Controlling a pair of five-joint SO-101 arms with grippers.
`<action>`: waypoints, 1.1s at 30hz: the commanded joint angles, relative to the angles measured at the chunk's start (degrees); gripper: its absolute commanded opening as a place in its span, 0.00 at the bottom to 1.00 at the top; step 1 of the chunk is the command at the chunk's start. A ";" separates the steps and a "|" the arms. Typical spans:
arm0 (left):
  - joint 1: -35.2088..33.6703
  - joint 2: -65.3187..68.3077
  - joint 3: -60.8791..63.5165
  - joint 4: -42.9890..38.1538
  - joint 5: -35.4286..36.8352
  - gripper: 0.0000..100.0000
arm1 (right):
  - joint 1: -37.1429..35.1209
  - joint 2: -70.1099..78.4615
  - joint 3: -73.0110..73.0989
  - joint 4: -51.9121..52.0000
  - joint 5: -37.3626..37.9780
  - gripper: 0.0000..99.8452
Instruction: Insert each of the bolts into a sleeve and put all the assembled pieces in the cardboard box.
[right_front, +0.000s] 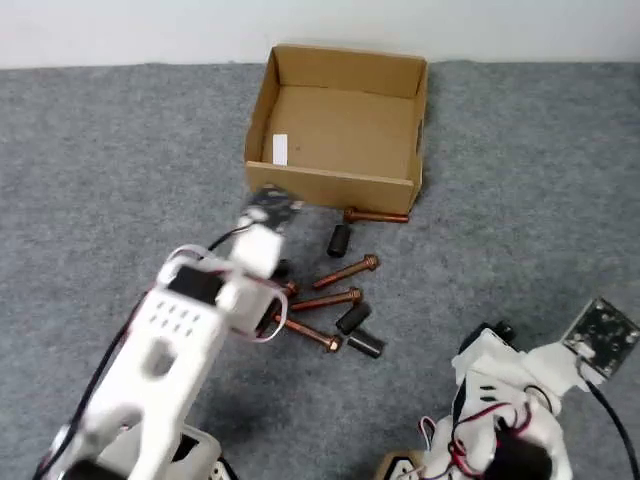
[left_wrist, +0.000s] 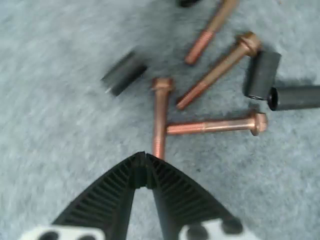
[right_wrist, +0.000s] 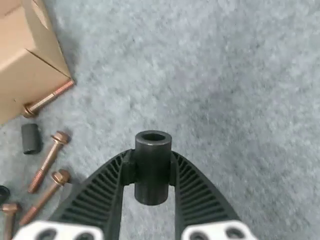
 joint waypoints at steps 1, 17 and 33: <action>2.90 10.64 -8.84 0.00 -4.31 0.01 | 0.40 -0.66 -0.26 -1.01 0.62 0.01; 0.18 30.51 -25.54 3.87 -6.07 0.13 | 0.48 -1.54 0.26 -1.19 0.62 0.01; -0.35 32.09 -18.77 -5.80 -6.15 0.14 | 0.57 -1.54 0.26 -1.19 0.62 0.01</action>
